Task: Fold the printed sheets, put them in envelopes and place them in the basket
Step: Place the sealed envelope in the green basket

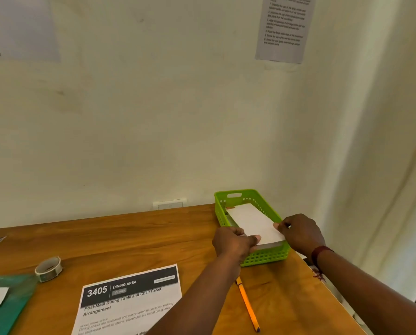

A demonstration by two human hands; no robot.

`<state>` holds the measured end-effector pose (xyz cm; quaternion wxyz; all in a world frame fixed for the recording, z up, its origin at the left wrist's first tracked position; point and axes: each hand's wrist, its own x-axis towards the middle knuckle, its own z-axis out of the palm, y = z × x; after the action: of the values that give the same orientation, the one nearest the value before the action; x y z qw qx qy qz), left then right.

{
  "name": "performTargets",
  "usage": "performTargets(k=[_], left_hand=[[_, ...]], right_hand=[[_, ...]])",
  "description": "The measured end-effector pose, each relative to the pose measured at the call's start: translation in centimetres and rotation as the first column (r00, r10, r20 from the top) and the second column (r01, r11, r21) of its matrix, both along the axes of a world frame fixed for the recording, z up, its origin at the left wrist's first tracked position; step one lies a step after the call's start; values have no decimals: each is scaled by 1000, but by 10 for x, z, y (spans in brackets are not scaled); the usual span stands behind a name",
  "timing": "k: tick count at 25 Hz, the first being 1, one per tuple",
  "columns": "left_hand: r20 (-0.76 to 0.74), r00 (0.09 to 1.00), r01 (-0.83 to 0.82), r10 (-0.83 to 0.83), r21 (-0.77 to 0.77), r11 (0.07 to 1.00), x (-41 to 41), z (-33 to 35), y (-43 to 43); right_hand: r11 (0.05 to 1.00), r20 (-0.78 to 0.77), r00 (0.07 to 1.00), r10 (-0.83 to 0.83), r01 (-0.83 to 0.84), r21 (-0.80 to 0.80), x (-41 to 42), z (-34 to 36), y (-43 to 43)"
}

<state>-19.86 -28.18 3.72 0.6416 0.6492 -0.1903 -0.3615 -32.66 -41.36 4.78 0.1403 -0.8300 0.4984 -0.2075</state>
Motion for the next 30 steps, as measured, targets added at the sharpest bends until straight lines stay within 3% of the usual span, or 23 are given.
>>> performTargets(k=[7,12,16,21,26,30], left_hand=[[115,991,-73,73,-8,997,11,-7,-3],[319,939,-134,130,-8,991,11,-16,-1],[507,854,-142,119,8,990,10,-12,10],[668,740,-110,77,7,994,15,-5,41],[777,627,-134,59,32,991,39,-14,113],[821,571,-184,10,117,976,63,-37,187]], right_hand=[[999,-15,999,36,-36,-11,15,-9,-7],[999,0,1000,5,-5,-39,15,-8,1],[984,-48,998,47,-55,-171,11,-5,14],[884,-64,974,219,-226,-409,16,0,59],[764,-113,916,385,-385,-518,26,-18,131],[727,-82,877,473,-441,-526,34,-42,195]])
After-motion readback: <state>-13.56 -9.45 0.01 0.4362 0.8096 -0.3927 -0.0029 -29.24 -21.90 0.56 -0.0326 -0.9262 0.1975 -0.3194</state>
